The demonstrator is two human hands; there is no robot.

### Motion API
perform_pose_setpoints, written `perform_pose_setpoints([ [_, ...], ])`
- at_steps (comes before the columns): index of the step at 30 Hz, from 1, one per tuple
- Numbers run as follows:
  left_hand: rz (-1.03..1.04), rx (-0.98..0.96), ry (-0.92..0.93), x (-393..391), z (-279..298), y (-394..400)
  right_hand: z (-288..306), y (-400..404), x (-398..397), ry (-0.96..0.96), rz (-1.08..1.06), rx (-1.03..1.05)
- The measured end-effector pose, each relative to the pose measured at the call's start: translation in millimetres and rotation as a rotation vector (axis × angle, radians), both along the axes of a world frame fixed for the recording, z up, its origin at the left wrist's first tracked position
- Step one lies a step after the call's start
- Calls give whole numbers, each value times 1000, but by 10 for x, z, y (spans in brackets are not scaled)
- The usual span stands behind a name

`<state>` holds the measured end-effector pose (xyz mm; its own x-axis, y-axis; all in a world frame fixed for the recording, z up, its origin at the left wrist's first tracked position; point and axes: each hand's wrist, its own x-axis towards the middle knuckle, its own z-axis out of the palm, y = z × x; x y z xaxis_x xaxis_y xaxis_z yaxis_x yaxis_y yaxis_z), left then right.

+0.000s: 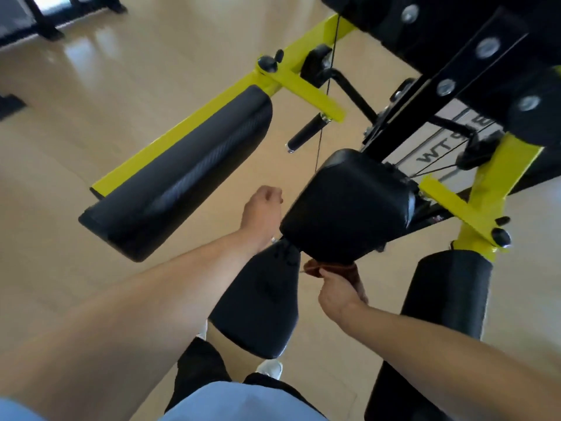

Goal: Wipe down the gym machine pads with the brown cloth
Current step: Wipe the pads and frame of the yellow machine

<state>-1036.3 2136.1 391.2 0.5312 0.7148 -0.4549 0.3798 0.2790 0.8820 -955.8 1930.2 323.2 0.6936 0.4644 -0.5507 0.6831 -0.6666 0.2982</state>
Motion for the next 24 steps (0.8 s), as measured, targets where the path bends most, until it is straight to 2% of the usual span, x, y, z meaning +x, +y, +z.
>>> perform_pose_setpoints([
  [1,8,99,-20,79,138,1,74,-31,-68,29,46,98],
  [2,1,215,-50,197,318,-1,116,-72,-90,132,-101,181],
  [3,-4,334,-77,306,501,6,42,-181,-41,86,46,181],
  [5,-22,562,-140,493,793,24,66,-309,-36,75,-84,314],
  [7,-131,758,-192,680,1047,-4,133,-332,11,42,-552,726],
  [9,-280,887,-202,863,1246,-73,298,-306,123,193,-1197,1161],
  [11,-476,988,-139,1045,1350,-159,463,-216,184,414,-1773,1427],
  [12,-598,1031,-66,1141,1355,-203,613,-142,183,484,-1875,1504],
  [15,-810,1121,179,1276,1343,-250,1034,92,77,529,-1697,1626],
  [17,-866,1096,231,1353,1361,-266,1272,105,40,427,-1496,1745],
  [20,-945,1069,272,1464,1390,-301,1588,11,110,441,-1237,1874],
  [22,-944,1071,302,1508,1394,-342,1629,-6,126,439,-1173,1830],
  [24,-931,1101,306,1504,1381,-385,1480,40,103,484,-1244,1768],
])
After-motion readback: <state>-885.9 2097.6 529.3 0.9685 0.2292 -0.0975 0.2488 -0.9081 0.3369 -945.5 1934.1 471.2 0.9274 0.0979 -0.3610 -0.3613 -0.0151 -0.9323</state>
